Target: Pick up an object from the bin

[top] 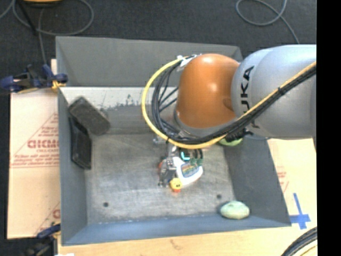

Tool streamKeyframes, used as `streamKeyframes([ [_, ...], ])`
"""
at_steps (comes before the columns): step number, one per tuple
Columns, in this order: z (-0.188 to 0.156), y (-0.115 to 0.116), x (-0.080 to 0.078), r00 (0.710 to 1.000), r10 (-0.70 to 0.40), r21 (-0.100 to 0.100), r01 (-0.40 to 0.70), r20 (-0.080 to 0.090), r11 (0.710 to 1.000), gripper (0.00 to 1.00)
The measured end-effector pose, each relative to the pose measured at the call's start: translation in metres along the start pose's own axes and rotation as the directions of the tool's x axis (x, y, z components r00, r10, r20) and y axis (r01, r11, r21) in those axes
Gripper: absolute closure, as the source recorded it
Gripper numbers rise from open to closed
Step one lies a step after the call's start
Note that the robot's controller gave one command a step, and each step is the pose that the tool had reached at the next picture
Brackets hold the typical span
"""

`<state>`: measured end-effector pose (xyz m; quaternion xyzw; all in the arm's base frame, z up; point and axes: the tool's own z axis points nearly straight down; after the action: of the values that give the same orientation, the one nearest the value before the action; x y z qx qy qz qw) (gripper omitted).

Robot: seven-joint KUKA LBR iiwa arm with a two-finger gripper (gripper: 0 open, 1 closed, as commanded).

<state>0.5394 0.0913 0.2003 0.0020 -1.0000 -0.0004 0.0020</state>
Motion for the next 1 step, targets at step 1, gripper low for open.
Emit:
streamKeyframes([
  [1, -0.0035, -0.0004, -0.0016, 1.0, 0.002, -0.001, -0.002, 0.007, 1.0, 0.0],
])
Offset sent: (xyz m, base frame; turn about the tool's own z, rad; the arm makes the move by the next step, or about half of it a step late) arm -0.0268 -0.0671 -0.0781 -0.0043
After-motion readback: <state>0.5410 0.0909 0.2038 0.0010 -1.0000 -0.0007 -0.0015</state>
